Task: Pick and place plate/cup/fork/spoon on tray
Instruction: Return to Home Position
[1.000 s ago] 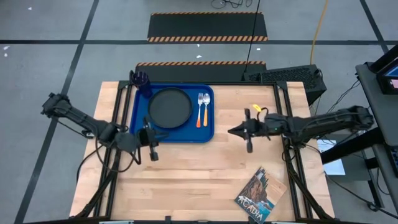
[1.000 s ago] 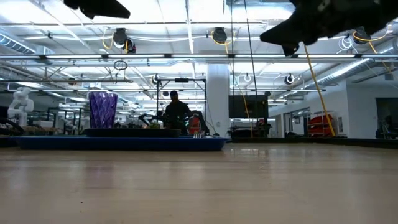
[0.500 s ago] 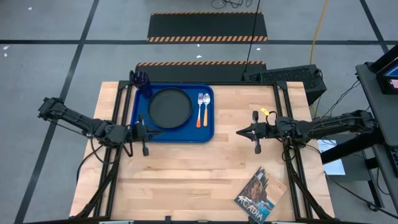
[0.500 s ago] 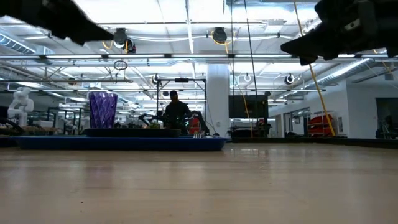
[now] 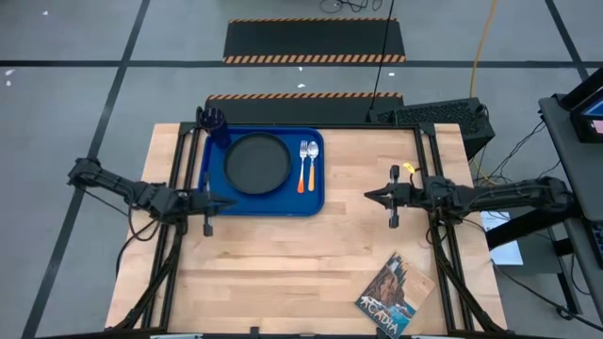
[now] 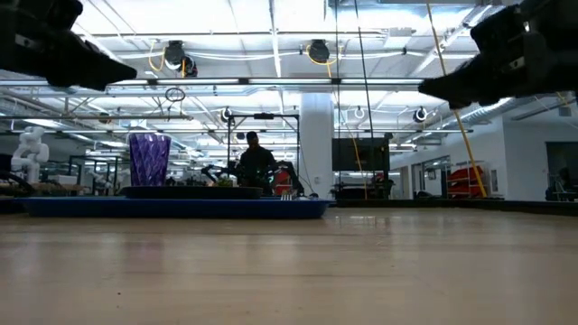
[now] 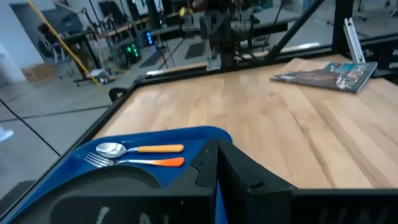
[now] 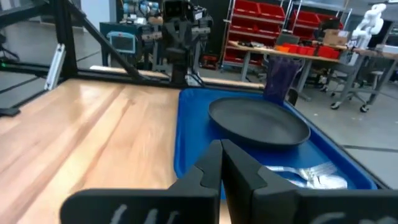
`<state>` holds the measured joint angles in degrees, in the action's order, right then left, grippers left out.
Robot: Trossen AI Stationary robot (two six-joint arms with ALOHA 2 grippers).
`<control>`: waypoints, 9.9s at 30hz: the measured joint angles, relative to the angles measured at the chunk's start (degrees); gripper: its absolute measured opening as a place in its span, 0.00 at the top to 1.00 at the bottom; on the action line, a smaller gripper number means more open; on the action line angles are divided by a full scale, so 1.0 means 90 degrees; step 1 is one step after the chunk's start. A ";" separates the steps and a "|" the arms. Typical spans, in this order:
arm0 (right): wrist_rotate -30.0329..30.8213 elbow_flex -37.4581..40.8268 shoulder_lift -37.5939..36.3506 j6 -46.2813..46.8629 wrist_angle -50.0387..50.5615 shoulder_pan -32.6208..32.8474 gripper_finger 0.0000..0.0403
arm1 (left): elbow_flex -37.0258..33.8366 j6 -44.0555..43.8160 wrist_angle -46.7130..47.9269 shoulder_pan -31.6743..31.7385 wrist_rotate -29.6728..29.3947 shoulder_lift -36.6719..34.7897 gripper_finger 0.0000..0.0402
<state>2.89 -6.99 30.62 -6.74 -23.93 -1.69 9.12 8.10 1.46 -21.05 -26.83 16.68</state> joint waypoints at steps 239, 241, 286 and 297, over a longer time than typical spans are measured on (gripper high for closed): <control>-0.0495 0.0681 -0.3270 0.0656 0.2447 0.0158 1.00 | -0.0932 -0.0430 -0.0192 0.2344 0.2866 -0.1646 0.92; -0.0495 0.0682 -0.3270 0.0656 0.2447 0.0157 1.00 | -0.0932 -0.0430 -0.0193 0.2344 0.2866 -0.1646 0.92; -0.0494 0.0681 -0.3270 0.0656 0.2447 0.0158 1.00 | -0.0932 -0.0430 -0.0192 0.2347 0.2866 -0.1646 0.92; -0.0493 0.0681 -0.3270 0.0656 0.2447 0.0158 1.00 | -0.0932 -0.0430 -0.0192 0.2344 0.2866 -0.1646 0.92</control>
<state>-1.55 -0.86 1.19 -0.84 -1.91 -0.27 0.73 4.23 -0.27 0.05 -1.04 1.87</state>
